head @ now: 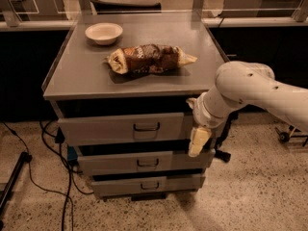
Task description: Open top drawer
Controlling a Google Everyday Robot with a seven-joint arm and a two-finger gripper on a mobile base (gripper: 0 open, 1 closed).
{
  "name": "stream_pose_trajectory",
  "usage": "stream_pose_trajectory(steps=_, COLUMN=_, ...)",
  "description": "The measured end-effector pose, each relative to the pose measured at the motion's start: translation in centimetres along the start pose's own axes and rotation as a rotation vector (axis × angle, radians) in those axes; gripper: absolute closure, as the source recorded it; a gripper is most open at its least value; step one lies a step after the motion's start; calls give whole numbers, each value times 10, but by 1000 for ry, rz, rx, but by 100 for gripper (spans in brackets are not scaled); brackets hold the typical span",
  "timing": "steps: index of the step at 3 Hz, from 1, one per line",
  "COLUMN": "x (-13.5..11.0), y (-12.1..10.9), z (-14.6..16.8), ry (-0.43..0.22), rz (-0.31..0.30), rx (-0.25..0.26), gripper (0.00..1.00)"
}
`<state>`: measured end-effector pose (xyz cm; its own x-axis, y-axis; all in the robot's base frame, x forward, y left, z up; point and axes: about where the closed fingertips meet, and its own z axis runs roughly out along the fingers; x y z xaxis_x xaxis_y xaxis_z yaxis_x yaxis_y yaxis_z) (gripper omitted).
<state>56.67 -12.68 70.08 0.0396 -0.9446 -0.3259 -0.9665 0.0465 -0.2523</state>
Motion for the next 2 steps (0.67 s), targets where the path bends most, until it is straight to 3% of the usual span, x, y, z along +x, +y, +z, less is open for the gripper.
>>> stream_pose_trajectory(steps=2, x=-6, y=-21, z=49, ry=28, rz=-18, rx=-77, gripper=0)
